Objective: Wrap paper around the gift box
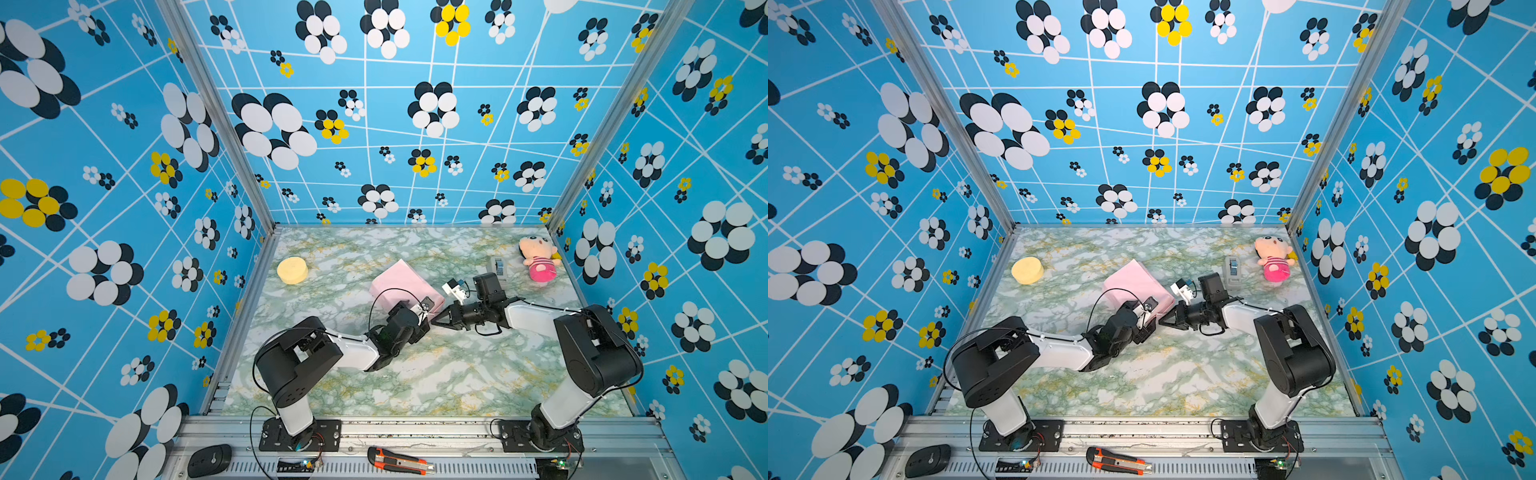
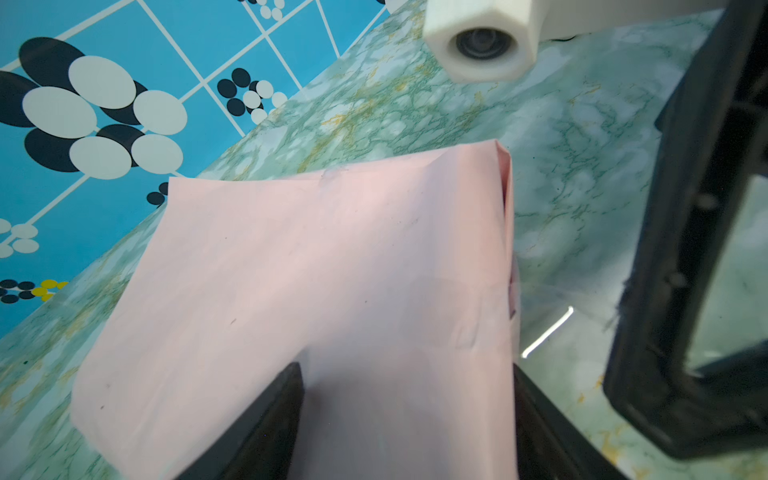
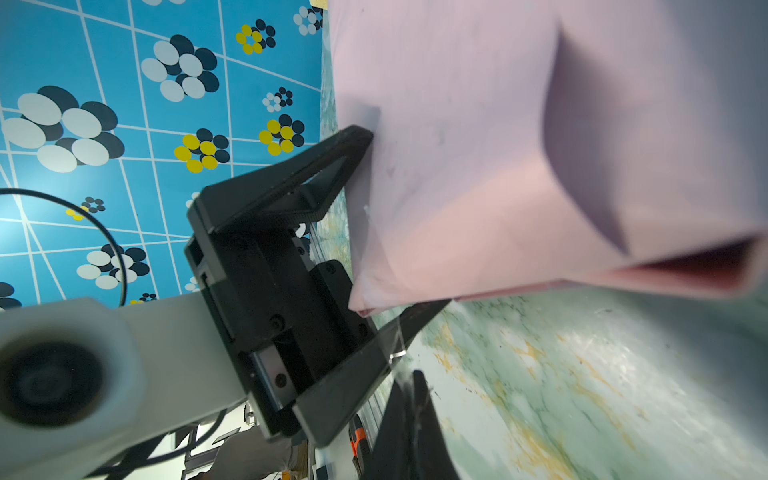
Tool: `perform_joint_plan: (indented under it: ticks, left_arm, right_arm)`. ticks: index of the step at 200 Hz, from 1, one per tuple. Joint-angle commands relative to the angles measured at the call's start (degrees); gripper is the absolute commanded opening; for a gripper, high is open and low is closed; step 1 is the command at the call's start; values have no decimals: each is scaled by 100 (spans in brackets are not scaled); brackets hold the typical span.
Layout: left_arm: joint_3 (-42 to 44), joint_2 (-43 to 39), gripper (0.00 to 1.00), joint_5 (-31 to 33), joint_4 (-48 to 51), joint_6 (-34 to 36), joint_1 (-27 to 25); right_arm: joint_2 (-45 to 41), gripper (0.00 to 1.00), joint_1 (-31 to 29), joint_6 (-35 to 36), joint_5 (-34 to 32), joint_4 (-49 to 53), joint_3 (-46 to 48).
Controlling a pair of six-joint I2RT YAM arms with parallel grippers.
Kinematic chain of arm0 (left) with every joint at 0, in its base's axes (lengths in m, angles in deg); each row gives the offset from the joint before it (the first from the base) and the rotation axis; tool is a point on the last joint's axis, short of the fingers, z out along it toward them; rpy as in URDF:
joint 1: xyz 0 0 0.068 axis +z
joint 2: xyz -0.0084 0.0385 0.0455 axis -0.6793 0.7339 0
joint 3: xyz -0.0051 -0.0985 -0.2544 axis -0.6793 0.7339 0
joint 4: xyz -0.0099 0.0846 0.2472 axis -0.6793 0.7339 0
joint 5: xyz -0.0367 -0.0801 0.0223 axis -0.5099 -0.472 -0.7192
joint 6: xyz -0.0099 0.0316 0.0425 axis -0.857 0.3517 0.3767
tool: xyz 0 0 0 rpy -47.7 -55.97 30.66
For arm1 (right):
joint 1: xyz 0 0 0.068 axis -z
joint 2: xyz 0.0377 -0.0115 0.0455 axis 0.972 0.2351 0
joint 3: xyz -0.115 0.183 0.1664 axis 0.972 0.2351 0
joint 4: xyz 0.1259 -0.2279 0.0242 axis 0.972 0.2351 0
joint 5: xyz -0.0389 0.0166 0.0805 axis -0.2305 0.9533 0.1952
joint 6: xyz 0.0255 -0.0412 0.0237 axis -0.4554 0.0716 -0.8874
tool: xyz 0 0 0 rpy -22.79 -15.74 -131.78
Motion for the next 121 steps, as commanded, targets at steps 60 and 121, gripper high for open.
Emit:
perform_joint_plan:
  ticks: [60, 121]
  left_arm:
    - [247, 213, 76, -178, 1038, -257, 65]
    - [256, 192, 76, -170, 1050, -249, 65]
  right_arm:
    - [286, 0, -74, -42, -219, -53, -140]
    - [426, 0, -79, -157, -318, -254, -131]
